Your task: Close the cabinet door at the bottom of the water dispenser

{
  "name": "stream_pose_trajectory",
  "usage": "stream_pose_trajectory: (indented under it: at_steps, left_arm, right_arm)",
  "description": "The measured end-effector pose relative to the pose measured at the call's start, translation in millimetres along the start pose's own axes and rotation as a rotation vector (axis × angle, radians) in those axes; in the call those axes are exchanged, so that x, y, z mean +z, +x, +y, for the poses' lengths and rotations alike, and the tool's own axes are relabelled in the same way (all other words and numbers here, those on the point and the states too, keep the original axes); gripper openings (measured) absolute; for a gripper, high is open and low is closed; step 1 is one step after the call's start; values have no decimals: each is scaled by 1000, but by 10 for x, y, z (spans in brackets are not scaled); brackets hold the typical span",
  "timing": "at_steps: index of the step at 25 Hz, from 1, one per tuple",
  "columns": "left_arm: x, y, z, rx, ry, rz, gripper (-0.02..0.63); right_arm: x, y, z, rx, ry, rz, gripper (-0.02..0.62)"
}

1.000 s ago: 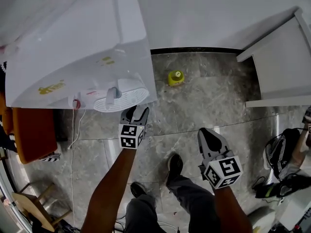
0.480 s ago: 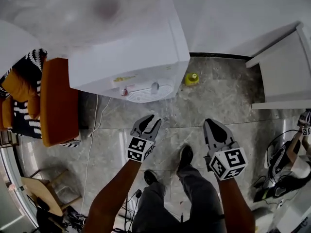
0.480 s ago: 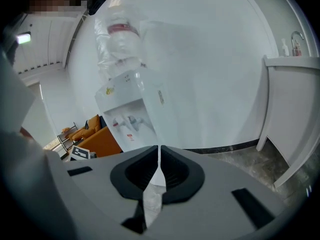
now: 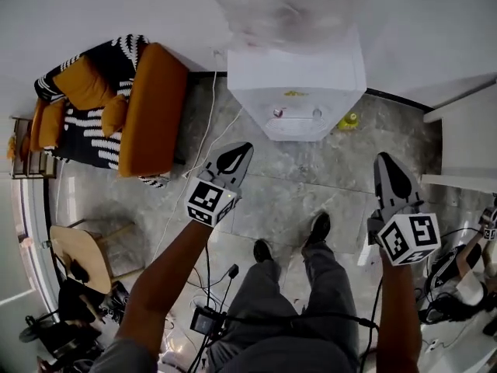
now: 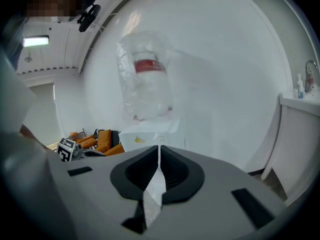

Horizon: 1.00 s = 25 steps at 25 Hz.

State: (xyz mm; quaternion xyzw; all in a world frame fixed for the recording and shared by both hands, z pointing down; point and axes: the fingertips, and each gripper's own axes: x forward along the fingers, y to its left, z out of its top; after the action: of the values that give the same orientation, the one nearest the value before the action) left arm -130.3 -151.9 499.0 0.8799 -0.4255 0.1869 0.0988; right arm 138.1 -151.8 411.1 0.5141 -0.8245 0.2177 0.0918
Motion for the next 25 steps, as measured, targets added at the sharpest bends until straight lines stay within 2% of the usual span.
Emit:
stream_pose_trajectory:
  at_steps: [6,11,17,20,25]
  left_arm:
    - [723,-955,578,150,9,-99,18]
    - [1229,-1707,821,227,53,-173,18]
    - [1778,-2666,1009,316,171,-250,18]
    - [2076,-3129,1077,364,175,-298,18]
    - [2655,-3612,923,372,133,-423,19]
  right_arm:
    - [865,-282,525,61,-98,-98,38]
    - [1438,-477,1012,104,-157,-163,38]
    - [1929,-793,1680,170,-236,-224,34]
    - [2123,-997,1963,194,-264,-252,32]
    - [2362,-1260,2271,219,-307,-310,29]
